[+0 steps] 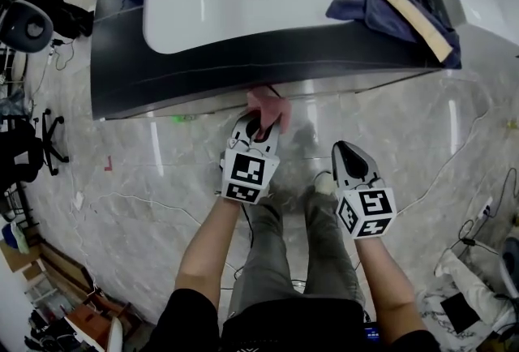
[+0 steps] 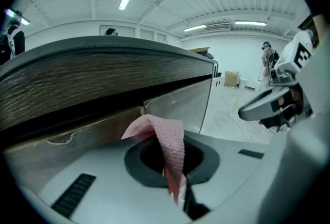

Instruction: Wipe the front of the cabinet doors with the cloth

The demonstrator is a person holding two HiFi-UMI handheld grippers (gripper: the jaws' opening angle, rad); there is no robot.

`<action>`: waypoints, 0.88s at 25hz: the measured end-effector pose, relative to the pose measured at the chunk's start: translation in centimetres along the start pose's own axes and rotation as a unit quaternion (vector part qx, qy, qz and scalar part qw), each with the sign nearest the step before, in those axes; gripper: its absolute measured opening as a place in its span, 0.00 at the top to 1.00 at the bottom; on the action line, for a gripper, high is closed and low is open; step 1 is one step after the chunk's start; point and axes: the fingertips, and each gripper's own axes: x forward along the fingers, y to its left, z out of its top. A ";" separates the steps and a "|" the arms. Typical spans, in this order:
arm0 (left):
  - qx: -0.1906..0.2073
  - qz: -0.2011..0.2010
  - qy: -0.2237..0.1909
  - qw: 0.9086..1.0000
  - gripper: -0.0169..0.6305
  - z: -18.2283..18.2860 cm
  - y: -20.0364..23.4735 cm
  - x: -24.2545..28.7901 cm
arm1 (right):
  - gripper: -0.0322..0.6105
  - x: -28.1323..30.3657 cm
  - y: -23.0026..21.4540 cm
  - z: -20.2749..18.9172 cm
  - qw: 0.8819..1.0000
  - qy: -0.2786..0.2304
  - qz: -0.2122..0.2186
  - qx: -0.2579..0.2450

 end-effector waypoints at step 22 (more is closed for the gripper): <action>-0.082 0.104 0.033 0.991 0.95 -12.8 12.8 -14.1 | 0.88 9.3 16.1 -3.2 0.992 0.054 0.085 -0.079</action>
